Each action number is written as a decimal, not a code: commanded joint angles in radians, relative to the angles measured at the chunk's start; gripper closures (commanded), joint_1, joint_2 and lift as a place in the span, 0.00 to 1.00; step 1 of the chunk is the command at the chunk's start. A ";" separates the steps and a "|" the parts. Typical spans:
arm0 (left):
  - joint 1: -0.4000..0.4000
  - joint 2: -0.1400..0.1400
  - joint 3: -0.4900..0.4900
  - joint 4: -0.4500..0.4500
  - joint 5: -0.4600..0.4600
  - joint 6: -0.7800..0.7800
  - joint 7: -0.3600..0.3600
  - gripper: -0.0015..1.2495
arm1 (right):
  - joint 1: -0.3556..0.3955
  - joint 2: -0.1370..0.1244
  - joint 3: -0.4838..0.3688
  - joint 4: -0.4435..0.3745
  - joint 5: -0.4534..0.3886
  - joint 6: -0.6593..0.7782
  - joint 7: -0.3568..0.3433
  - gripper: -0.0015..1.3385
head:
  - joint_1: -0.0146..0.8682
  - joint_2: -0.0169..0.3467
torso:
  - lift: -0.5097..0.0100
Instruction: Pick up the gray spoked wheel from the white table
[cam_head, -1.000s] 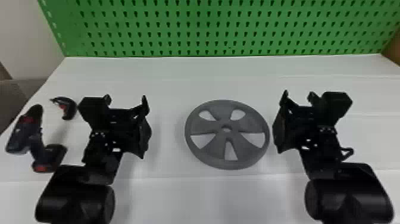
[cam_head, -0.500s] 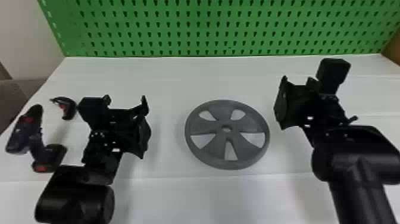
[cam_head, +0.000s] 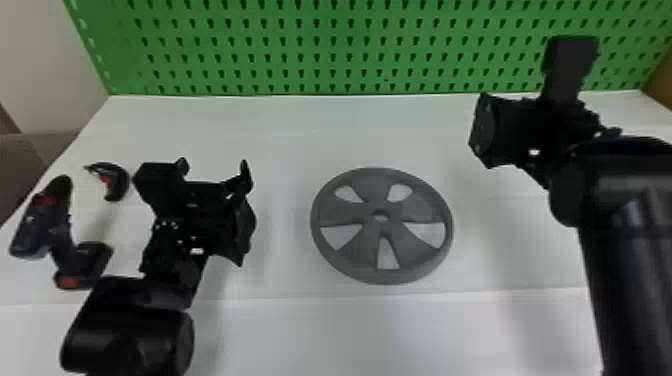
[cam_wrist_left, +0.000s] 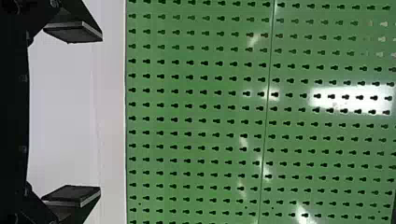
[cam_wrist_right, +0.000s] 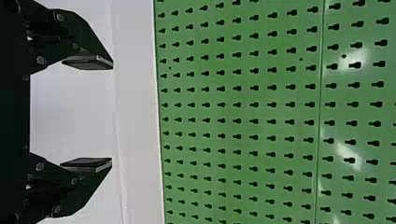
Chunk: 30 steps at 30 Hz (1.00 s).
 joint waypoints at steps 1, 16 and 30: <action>-0.001 0.000 -0.002 0.000 -0.003 0.000 0.000 0.10 | -0.080 -0.025 0.030 0.006 -0.004 0.155 -0.010 0.39 | 0.89 0.14 | 0.77; -0.003 0.000 -0.002 0.000 -0.008 0.002 -0.004 0.10 | -0.321 -0.067 0.082 0.216 -0.079 0.545 -0.017 0.35 | 0.89 0.14 | 0.77; -0.003 0.006 -0.005 0.000 -0.016 0.007 -0.008 0.10 | -0.462 -0.118 0.155 0.432 -0.133 0.773 -0.017 0.35 | 0.89 0.14 | 0.77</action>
